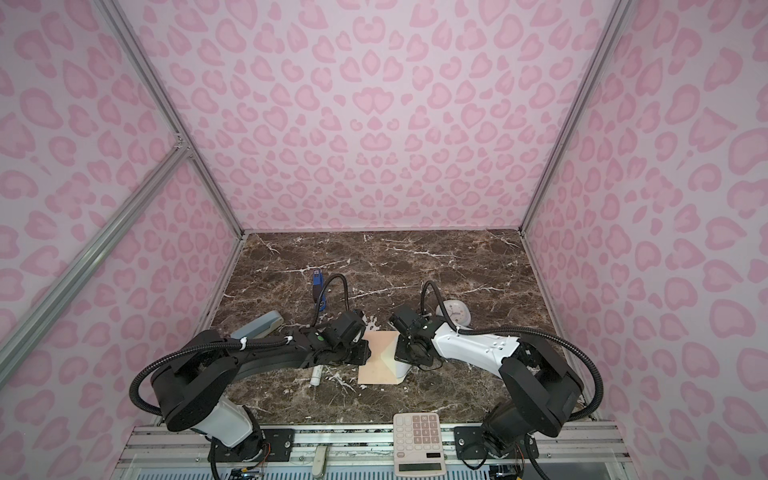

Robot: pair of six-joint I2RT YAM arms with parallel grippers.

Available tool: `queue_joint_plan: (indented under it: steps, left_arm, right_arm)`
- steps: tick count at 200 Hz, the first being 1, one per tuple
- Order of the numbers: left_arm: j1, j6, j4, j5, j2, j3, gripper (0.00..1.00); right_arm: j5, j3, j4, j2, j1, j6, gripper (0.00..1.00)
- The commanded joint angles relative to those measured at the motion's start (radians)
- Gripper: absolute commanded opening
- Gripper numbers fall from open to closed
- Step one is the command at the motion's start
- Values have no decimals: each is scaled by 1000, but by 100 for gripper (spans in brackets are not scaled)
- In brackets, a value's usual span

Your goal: Place the letter into the envelope and seal it

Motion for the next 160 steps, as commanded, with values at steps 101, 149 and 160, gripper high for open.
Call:
queue_joint_plan:
  steps: [101,149,160]
  left_arm:
    - [-11,-2,-64,26,-9,-20,31]
    - [-13,5,-50,20,-24,-31,31]
    - [-13,6,-47,20,-30,-34,31]
  right_arm:
    - [3,50,-68,60,-12,-19,0]
    - [7,79,-97,90,-10,-27,0]
    - [7,88,-106,100,-6,-32,0]
